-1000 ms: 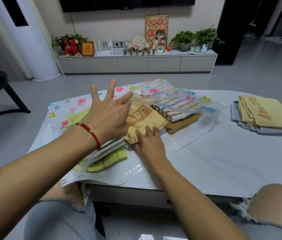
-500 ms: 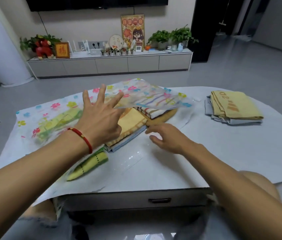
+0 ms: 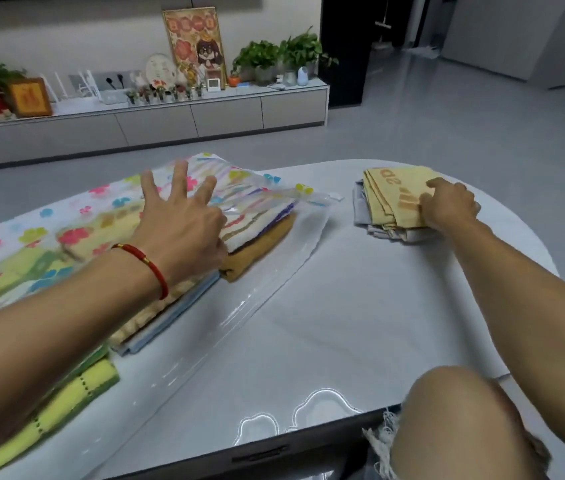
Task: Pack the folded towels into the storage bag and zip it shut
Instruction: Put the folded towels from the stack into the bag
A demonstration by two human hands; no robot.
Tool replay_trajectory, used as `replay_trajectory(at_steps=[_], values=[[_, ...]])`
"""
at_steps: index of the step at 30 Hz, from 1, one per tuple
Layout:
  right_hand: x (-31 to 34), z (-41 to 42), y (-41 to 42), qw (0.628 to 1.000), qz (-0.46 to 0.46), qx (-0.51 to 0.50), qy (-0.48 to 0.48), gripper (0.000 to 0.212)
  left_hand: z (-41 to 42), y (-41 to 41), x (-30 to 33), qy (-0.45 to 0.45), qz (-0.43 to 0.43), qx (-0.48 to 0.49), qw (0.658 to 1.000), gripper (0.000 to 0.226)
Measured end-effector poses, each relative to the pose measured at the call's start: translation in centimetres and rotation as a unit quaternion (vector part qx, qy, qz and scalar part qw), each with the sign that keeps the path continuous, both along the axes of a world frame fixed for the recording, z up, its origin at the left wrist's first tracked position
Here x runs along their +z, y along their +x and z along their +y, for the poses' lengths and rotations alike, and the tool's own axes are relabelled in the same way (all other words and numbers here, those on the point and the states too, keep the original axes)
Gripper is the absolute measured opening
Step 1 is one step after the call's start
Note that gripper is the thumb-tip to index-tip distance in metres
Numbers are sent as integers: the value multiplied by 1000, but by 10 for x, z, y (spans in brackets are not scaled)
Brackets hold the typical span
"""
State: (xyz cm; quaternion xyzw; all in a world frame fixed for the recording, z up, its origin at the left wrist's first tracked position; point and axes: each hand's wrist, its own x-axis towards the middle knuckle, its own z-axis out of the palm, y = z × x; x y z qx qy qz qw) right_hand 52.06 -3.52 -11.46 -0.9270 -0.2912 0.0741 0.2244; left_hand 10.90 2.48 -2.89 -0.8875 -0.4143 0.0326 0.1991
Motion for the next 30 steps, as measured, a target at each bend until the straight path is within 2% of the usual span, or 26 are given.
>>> replay_trajectory(at_steps=[4, 10, 12, 14, 17, 19, 21, 24, 28, 30], values=[[-12, 21, 26, 998, 7, -24, -55, 44, 9, 3, -2, 31, -17, -13, 999, 40], [3, 27, 40, 999, -32, 13, -32, 56, 11, 0, -4, 39, -38, -9, 998, 47], [13, 29, 43, 999, 28, 32, -8, 69, 11, -2, -3, 37, -46, -6, 998, 49], [23, 26, 45, 991, 125, 39, 31, 82, 9, -6, -3, 35, -43, 2, 998, 51], [33, 9, 44, 956, 282, 40, 71, 80, 6, -16, 0, 31, -40, 17, 999, 54], [37, -10, 40, 917, 385, 59, 91, 62, 1, -25, 3, 31, -37, 29, 998, 54], [41, -33, 35, 884, 447, 77, 114, 48, -3, -34, 6, 28, -24, 42, 998, 56], [52, -73, 12, 847, 495, 130, 143, 38, 2, -42, 20, 9, -5, 50, 999, 62], [71, -111, -42, 818, 504, 248, 125, 45, 13, -47, 50, -48, -6, 67, 997, 73], [79, -116, -78, 788, 519, 320, 87, 49, 14, -48, 65, -72, -7, 72, 995, 72]])
